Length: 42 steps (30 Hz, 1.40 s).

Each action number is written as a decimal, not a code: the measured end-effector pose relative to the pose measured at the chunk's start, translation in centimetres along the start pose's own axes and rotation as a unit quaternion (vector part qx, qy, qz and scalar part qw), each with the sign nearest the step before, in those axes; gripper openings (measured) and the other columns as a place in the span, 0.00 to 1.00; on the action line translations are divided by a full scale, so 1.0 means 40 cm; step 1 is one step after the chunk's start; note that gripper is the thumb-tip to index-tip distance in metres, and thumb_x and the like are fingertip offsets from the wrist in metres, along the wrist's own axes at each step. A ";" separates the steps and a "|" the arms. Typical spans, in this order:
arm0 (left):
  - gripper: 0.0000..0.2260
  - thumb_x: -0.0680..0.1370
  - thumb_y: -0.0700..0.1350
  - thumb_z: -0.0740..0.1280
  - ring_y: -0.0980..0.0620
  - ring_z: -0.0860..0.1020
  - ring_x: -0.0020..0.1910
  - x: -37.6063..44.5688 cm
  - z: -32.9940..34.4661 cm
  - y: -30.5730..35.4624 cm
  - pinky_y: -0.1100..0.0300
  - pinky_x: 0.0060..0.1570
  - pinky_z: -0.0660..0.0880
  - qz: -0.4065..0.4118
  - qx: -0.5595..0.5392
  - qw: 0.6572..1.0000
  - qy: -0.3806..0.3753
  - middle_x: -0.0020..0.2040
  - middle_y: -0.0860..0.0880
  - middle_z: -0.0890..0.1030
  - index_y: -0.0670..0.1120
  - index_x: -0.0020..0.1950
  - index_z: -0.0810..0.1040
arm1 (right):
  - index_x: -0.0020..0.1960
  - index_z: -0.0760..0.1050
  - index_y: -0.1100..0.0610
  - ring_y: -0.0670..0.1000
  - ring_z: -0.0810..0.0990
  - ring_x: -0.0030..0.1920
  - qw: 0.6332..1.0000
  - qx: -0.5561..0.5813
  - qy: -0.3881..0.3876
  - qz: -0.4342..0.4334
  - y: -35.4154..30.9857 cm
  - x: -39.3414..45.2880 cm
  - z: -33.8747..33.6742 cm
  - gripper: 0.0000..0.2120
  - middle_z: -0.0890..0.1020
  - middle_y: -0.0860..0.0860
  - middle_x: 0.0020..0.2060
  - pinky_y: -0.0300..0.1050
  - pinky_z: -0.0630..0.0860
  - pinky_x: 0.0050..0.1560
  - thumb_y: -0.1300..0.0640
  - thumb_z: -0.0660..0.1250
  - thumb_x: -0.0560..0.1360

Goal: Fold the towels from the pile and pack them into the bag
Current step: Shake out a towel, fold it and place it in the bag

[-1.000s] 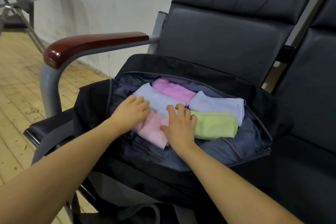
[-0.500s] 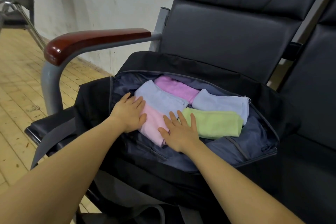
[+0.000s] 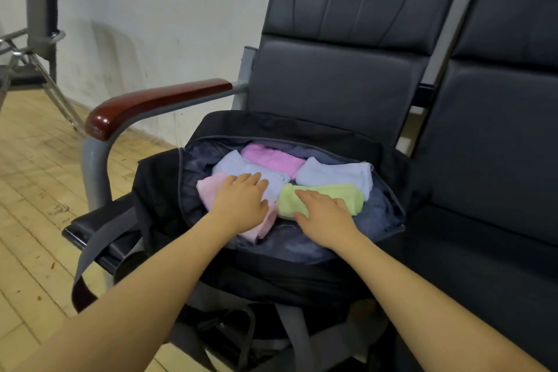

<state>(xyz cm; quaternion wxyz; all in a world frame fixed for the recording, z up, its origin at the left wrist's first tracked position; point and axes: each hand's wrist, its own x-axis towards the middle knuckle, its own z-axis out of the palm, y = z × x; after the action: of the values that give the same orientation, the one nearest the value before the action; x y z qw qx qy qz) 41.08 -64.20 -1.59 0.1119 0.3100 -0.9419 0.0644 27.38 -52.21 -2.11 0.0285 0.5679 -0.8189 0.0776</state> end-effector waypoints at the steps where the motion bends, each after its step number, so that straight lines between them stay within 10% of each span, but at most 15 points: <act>1: 0.22 0.81 0.51 0.56 0.48 0.62 0.73 -0.011 -0.024 0.036 0.55 0.67 0.58 0.005 -0.017 1.000 0.007 0.76 0.47 0.61 0.47 0.74 0.63 | 0.73 0.62 0.52 0.54 0.69 0.67 1.000 0.001 0.013 0.008 0.020 -0.037 -0.023 0.22 0.70 0.50 0.68 0.50 0.63 0.63 0.48 0.56 0.80; 7: 0.22 0.76 0.50 0.56 0.42 0.72 0.66 -0.090 -0.100 0.313 0.50 0.61 0.67 0.059 -0.117 0.990 0.056 0.70 0.43 0.71 0.42 0.66 0.74 | 0.69 0.67 0.53 0.55 0.73 0.62 0.995 -0.018 0.080 0.060 0.176 -0.300 -0.142 0.19 0.75 0.51 0.62 0.49 0.67 0.58 0.48 0.57 0.80; 19: 0.20 0.82 0.49 0.56 0.49 0.64 0.71 -0.179 -0.150 1.021 0.54 0.68 0.60 0.246 -0.182 0.952 0.000 0.74 0.49 0.65 0.46 0.74 0.65 | 0.68 0.70 0.54 0.53 0.74 0.61 0.954 -0.034 0.112 0.275 0.636 -0.886 -0.219 0.18 0.76 0.50 0.61 0.48 0.68 0.58 0.50 0.56 0.81; 35: 0.20 0.81 0.46 0.57 0.44 0.68 0.66 -0.290 -0.136 1.766 0.51 0.62 0.65 0.424 -0.259 0.865 -0.074 0.69 0.46 0.70 0.45 0.73 0.66 | 0.66 0.68 0.56 0.59 0.67 0.65 0.802 -0.112 0.142 0.569 1.065 -1.410 -0.229 0.19 0.71 0.56 0.64 0.53 0.57 0.64 0.51 0.61 0.77; 42: 0.24 0.82 0.47 0.55 0.47 0.55 0.75 -0.310 -0.124 1.950 0.52 0.70 0.53 0.465 -0.230 0.850 -0.087 0.78 0.48 0.53 0.49 0.78 0.54 | 0.67 0.70 0.62 0.63 0.65 0.67 0.774 -0.165 0.263 0.552 1.140 -1.517 -0.215 0.24 0.68 0.63 0.69 0.61 0.54 0.65 0.57 0.68 0.73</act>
<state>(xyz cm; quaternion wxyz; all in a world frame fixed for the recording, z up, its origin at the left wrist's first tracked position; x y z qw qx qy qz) 4.98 6.16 -3.96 0.0545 -0.1948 -0.9697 -0.1372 5.82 20.97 -6.11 0.2887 -0.0381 -0.9524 0.0902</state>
